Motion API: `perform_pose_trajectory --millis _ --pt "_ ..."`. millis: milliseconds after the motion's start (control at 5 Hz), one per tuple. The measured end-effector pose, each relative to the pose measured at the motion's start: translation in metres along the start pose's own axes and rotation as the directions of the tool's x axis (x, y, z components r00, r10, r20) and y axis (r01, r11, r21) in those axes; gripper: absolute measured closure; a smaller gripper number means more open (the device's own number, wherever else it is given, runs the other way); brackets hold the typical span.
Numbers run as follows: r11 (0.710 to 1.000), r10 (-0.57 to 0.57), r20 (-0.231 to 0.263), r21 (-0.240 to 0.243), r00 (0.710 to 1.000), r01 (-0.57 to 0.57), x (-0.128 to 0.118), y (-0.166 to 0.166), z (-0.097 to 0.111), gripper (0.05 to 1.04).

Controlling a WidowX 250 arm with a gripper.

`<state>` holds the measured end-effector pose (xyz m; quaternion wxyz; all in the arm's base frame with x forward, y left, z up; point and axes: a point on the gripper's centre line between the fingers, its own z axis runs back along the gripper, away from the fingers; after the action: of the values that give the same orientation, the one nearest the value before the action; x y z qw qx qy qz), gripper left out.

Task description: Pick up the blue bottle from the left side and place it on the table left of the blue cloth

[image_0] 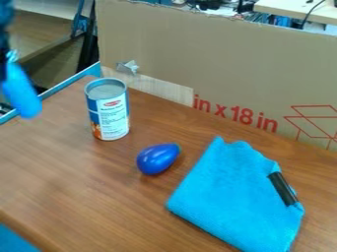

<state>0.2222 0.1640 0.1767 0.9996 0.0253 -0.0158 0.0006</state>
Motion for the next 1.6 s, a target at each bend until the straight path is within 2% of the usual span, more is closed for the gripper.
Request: perform_pose_trajectory --millis 200,400,600,800,1000,1200,1400,1600 --pt "0.991 -0.128 0.033 -0.031 0.991 0.129 -0.011 -0.045 0.014 0.766" --pt "0.951 -0.298 -0.010 -0.084 0.954 0.296 -0.035 -0.098 0.008 0.766" --pt "0.913 -0.404 -0.061 -0.079 0.913 0.399 -0.059 -0.147 0.000 0.766" --pt "0.887 -0.461 -0.117 -0.048 0.880 0.459 -0.071 -0.181 -0.022 0.766" --pt "0.862 -0.502 -0.153 -0.012 0.851 0.506 -0.068 -0.197 -0.049 0.766" --pt "0.846 -0.528 -0.133 -0.004 0.839 0.533 -0.058 -0.201 -0.064 0.766" --pt "0.835 -0.544 -0.179 -0.018 0.820 0.550 -0.054 -0.201 -0.076 0.766" --pt "0.838 -0.539 -0.203 -0.027 0.818 0.546 -0.051 -0.203 -0.074 0.766"
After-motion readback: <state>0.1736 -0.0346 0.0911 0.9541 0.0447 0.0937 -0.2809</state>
